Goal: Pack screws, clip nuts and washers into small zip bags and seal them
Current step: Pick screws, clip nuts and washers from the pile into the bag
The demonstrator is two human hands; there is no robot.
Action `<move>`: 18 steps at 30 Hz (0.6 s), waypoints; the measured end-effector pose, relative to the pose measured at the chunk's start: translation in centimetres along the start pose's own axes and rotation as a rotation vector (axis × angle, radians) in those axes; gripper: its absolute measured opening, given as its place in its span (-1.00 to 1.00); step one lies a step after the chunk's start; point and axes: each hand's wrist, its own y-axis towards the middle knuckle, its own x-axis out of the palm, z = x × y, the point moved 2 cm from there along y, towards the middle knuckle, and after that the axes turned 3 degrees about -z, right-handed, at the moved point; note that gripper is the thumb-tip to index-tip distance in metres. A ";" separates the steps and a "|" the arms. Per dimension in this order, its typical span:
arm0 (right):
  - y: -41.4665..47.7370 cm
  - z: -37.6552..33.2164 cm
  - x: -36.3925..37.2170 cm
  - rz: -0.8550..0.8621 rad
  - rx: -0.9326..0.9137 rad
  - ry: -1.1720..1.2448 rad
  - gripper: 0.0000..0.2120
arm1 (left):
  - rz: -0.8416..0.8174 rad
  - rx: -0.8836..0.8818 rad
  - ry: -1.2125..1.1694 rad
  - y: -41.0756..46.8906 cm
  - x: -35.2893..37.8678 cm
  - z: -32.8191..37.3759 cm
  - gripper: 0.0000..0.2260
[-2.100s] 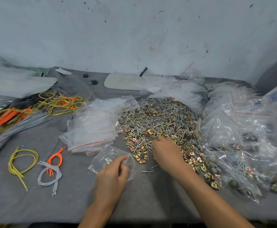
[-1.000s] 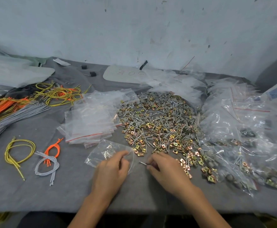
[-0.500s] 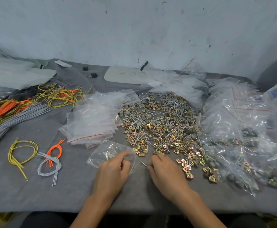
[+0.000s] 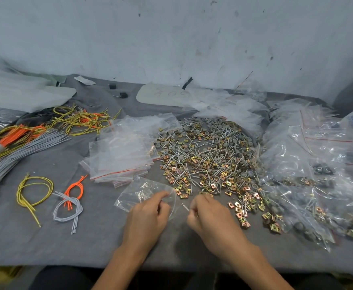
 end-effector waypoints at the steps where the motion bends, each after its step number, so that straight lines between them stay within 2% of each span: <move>1: 0.0 -0.7 0.0 -0.010 -0.031 -0.004 -0.88 | 0.001 0.008 0.001 0.0 0.0 0.1 -0.73; 7: 2.5 -3.4 0.5 0.020 -0.070 -0.160 -0.76 | 0.002 0.024 -0.012 -0.1 -0.1 0.0 -0.72; 11: 2.4 -2.3 1.4 0.154 -0.237 0.111 -0.82 | 0.018 0.030 -0.078 -0.1 -0.3 -0.1 -0.67; 13: 2.5 0.1 1.2 0.213 -0.175 0.193 -0.85 | 0.018 0.040 -0.086 0.0 -0.2 -0.1 -0.66; 15: 2.8 3.1 0.6 0.238 -0.089 0.129 -0.85 | 0.033 0.039 -0.090 0.0 0.0 -0.2 -0.67; 18: 3.2 5.9 0.3 0.109 -0.018 -0.063 -0.85 | 0.042 0.040 -0.099 0.0 0.1 -0.2 -0.67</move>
